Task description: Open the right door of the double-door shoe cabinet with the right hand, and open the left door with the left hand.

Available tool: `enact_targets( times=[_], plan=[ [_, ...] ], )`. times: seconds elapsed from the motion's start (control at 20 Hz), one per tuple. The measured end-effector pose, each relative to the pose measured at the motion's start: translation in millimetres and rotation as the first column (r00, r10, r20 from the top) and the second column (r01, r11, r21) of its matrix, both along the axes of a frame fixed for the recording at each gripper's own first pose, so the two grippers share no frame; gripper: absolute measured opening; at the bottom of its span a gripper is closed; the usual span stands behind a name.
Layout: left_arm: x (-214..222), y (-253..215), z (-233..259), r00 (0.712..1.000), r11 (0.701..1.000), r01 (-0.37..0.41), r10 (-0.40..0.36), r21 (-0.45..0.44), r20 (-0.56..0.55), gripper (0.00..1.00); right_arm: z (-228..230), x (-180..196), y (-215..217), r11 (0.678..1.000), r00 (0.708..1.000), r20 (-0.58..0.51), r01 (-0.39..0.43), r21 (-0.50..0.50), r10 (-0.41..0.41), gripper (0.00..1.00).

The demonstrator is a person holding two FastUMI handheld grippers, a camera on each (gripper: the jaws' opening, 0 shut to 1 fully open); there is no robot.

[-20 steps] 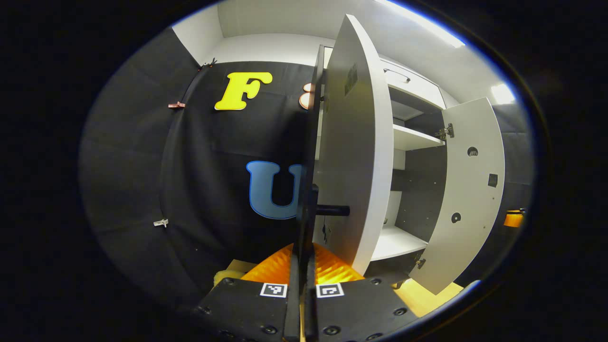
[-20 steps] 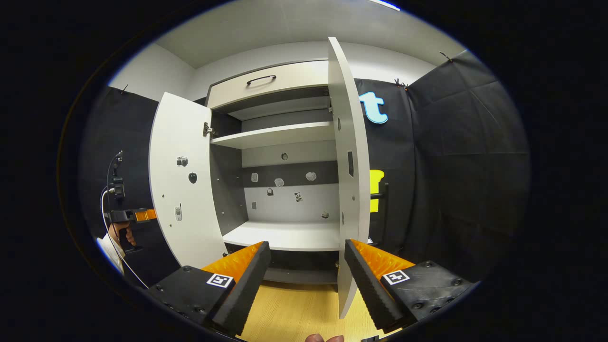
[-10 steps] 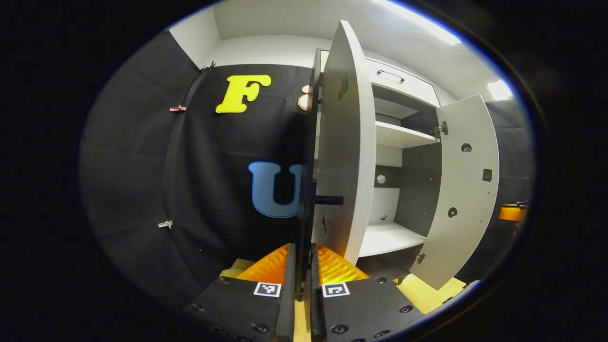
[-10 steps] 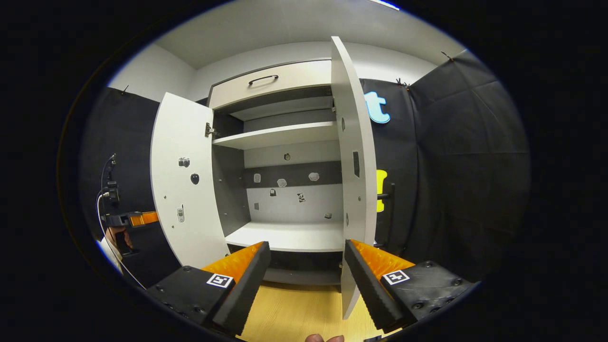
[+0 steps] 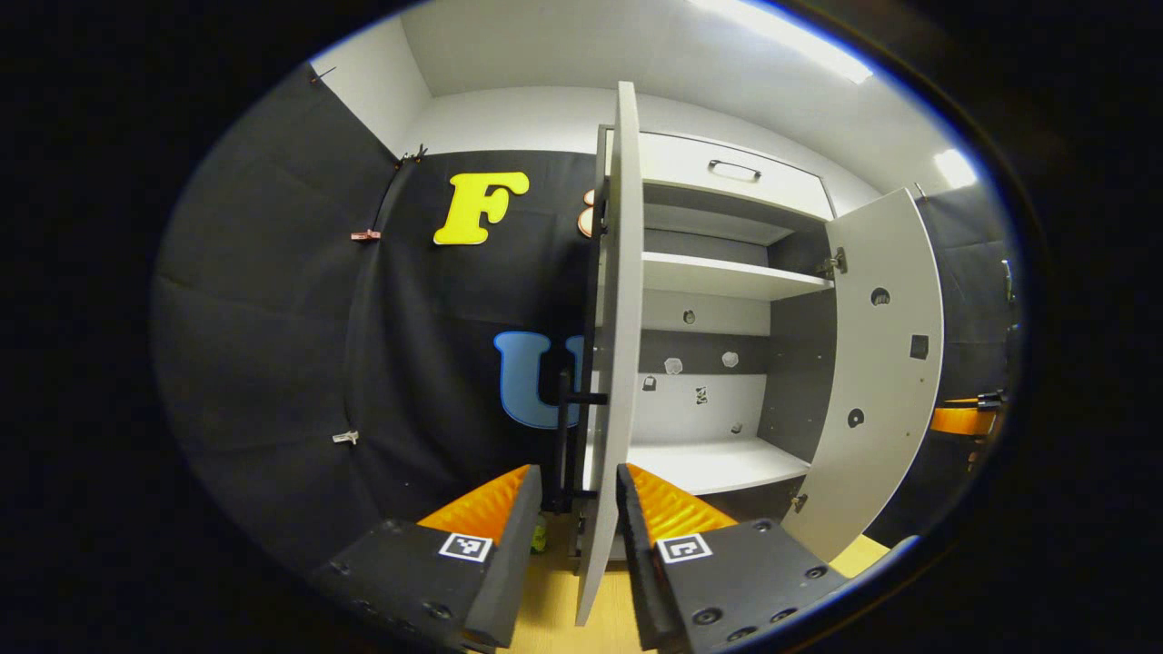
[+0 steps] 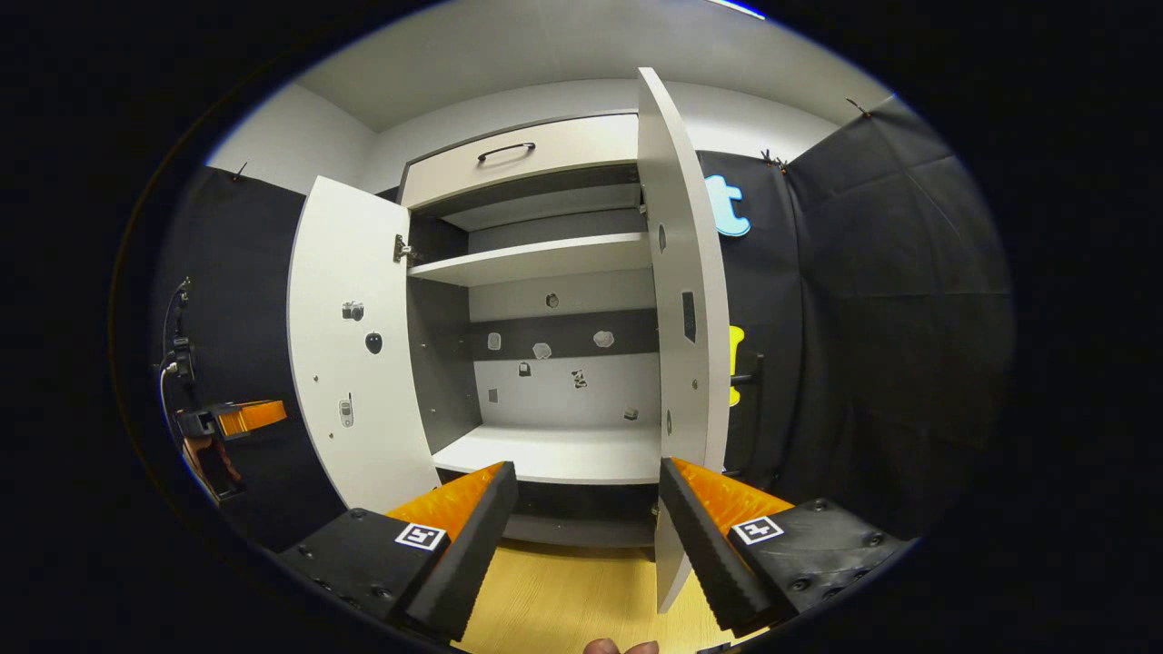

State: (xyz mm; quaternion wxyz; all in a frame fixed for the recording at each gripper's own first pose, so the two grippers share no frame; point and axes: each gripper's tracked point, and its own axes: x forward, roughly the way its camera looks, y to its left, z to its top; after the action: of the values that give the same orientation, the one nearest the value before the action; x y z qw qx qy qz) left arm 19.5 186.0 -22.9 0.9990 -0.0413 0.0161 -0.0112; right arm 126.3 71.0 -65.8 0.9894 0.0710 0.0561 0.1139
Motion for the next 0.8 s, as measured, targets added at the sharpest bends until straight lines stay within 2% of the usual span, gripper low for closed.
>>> enact_targets(
  times=[0.1, 0.2, 0.4, 0.55, 0.8],
  plan=[
    [-4.3, -10.7, 5.5, 1.000, 1.000, 0.003, -0.003, -0.003, 0.006, 0.64, 0.8, -0.5, -0.2, 1.000, 1.000, 0.003, -0.001, 0.000, 0.001, 0.98],
    [-8.3, -22.4, 9.6, 1.000, 1.000, 0.011, -0.011, -0.012, 0.010, 0.65, 1.7, 0.0, -0.7, 1.000, 1.000, 0.007, 0.000, -0.001, 0.000, 0.98],
    [-12.1, -49.5, 11.2, 1.000, 1.000, 0.023, -0.023, 0.018, 0.011, 0.96, 4.0, 0.4, -3.1, 1.000, 1.000, 0.014, 0.013, -0.002, -0.013, 0.98],
    [-15.0, -71.3, 12.3, 0.999, 0.999, 0.026, -0.026, 0.032, 0.020, 0.96, 5.0, 0.7, -5.3, 1.000, 0.999, 0.016, 0.029, 0.005, -0.029, 0.98],
    [-19.6, -104.5, 13.5, 0.999, 0.999, 0.038, -0.038, 0.008, 0.029, 0.96, 6.4, 4.4, -11.5, 0.998, 0.998, 0.022, 0.058, 0.008, -0.058, 0.98]
  ],
)
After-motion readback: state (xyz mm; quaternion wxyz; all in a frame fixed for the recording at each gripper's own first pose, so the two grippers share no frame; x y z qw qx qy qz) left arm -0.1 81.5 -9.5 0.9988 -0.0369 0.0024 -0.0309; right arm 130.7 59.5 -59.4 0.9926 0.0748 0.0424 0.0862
